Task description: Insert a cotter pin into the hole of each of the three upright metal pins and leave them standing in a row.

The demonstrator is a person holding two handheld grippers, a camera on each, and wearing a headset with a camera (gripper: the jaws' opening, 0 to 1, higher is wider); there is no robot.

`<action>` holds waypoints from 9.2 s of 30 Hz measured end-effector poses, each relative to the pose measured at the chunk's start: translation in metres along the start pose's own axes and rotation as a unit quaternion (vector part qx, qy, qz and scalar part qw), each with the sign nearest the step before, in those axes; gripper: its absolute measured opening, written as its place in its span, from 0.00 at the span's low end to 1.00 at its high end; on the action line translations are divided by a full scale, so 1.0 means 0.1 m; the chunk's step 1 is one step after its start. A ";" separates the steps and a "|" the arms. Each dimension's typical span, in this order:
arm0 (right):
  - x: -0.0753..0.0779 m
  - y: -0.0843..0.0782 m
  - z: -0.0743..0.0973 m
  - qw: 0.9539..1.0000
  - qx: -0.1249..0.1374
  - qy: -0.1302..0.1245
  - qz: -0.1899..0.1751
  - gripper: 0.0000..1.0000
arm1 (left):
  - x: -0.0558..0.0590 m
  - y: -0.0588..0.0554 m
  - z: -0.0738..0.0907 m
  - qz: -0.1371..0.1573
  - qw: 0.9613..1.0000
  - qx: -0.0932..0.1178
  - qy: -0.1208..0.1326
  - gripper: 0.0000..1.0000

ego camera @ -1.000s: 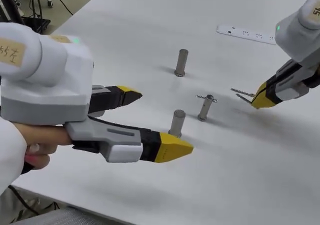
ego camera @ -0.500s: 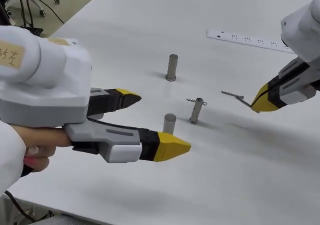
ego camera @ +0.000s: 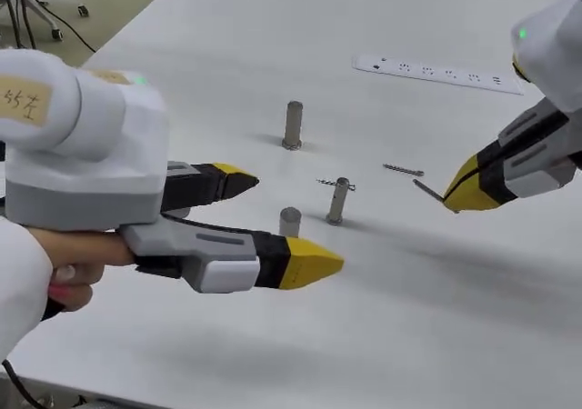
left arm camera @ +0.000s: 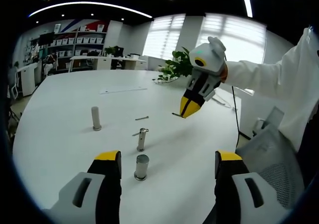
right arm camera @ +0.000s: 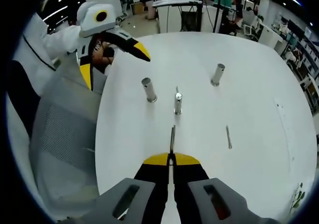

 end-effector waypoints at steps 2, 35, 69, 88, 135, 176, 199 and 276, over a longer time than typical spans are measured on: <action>-0.04 -0.01 0.02 1.000 0.007 -0.004 0.006 0.00 | 0.01 0.01 -0.03 -0.001 1.000 -0.001 -0.003 0.73; -0.41 0.11 0.19 0.984 0.148 -0.085 0.048 0.00 | 0.29 0.35 -0.65 0.034 0.994 -0.011 -0.100 0.33; -0.49 0.08 0.13 0.979 0.148 -0.102 0.095 0.00 | 0.38 0.49 -0.82 0.105 0.983 -0.004 -0.148 0.08; -0.49 0.11 0.14 0.977 0.150 -0.106 0.106 0.00 | 0.39 0.52 -0.85 0.113 0.982 -0.005 -0.149 0.02; -0.55 0.16 0.15 0.974 0.150 -0.116 0.127 0.00 | 0.36 0.50 -0.81 0.132 0.980 -0.016 -0.149 0.00; -0.75 -0.02 0.09 0.982 0.174 0.059 -0.029 0.04 | 0.63 0.57 -0.59 -0.142 0.971 0.027 -0.190 0.00; -0.90 -0.11 0.14 0.985 0.153 0.083 -0.011 0.00 | 0.75 0.46 -0.56 -0.219 0.952 0.007 -0.215 0.02; -0.66 0.31 -0.68 0.997 0.046 0.009 -0.055 0.00 | -0.27 -0.31 -0.30 -0.163 0.980 -0.083 -0.082 0.10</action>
Point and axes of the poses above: the centre of the closed fingertips' face, and the gripper's own axes: z roughly backward along the fingers, x roughly to its right, y roughly out of its top, the point moved 2 cm from there along z, roughly backward along the fingers, and after that the axes turned 15 degrees about -z, right-handed, at the moved point
